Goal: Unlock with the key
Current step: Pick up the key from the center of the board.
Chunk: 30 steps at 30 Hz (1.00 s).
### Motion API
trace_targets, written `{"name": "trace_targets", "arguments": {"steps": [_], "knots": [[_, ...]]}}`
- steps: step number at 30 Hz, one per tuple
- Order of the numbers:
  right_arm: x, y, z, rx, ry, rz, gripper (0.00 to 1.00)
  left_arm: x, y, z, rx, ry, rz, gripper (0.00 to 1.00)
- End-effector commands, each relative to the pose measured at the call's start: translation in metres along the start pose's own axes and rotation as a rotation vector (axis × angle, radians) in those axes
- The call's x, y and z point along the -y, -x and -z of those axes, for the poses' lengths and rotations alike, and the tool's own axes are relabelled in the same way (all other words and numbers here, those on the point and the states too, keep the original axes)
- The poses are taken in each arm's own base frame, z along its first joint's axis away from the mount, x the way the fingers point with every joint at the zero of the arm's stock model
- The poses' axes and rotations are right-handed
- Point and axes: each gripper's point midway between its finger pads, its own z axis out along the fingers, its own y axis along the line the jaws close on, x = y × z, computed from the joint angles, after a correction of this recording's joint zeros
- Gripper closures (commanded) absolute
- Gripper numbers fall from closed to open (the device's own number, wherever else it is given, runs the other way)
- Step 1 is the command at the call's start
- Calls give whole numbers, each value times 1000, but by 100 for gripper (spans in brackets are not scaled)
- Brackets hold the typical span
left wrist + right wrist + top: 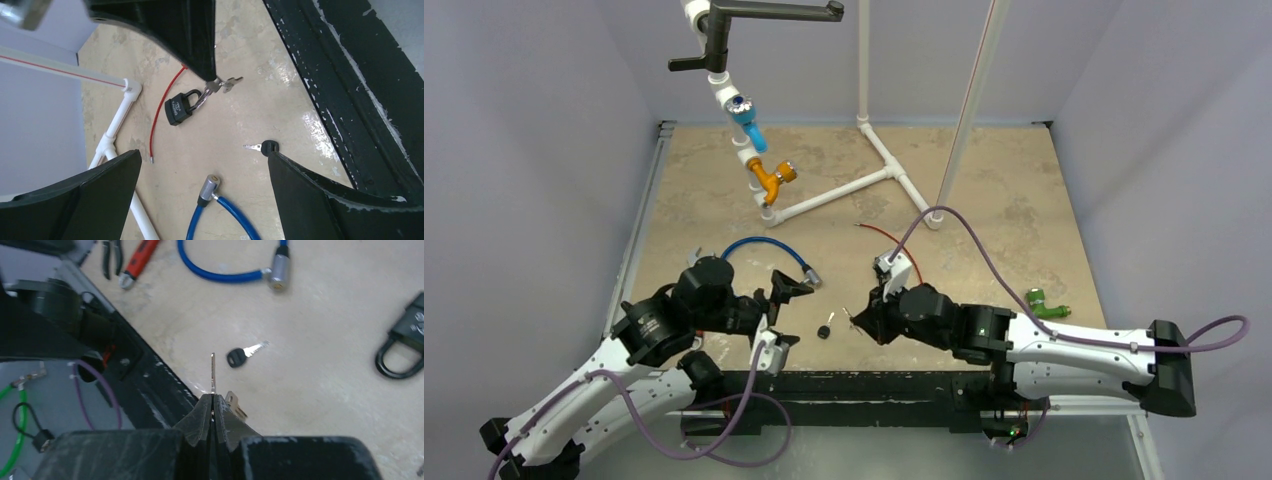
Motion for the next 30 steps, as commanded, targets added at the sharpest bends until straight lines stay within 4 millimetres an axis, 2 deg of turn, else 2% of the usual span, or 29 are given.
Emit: {"name": "trace_targets", "arguments": {"steps": [1, 4, 8, 12, 15, 17, 20, 21, 22, 25, 30], "knots": [[-61, 49, 16, 47, 208, 106, 100, -18, 32, -4, 87, -27, 1, 0], [-74, 62, 23, 50, 241, 143, 100, -20, 46, -3, 109, -49, 177, 3], [-85, 77, 30, 61, 263, 194, 100, -20, 47, -6, 88, -39, 438, 11], [-91, 84, 33, 55, 267, 238, 100, -22, 54, -2, 112, -28, 565, 17], [-94, 88, 35, 53, 269, 259, 100, -25, 55, -1, 117, -18, 593, 21], [-96, 89, 36, 53, 274, 265, 100, -29, 54, 0, 117, -1, 593, 27], [-98, 89, 36, 51, 281, 273, 100, -35, 55, 0, 122, 22, 594, 49], [-99, 89, 36, 51, 283, 274, 100, -38, 55, 0, 124, 31, 596, 51], [-100, 89, 37, 50, 285, 275, 100, -39, 54, 0, 123, 35, 603, 50], [-105, 90, 38, 50, 297, 285, 100, -41, 53, -1, 121, 42, 619, 39], [-111, 90, 39, 44, 310, 302, 100, -42, 52, -1, 120, 43, 636, 31]]}}
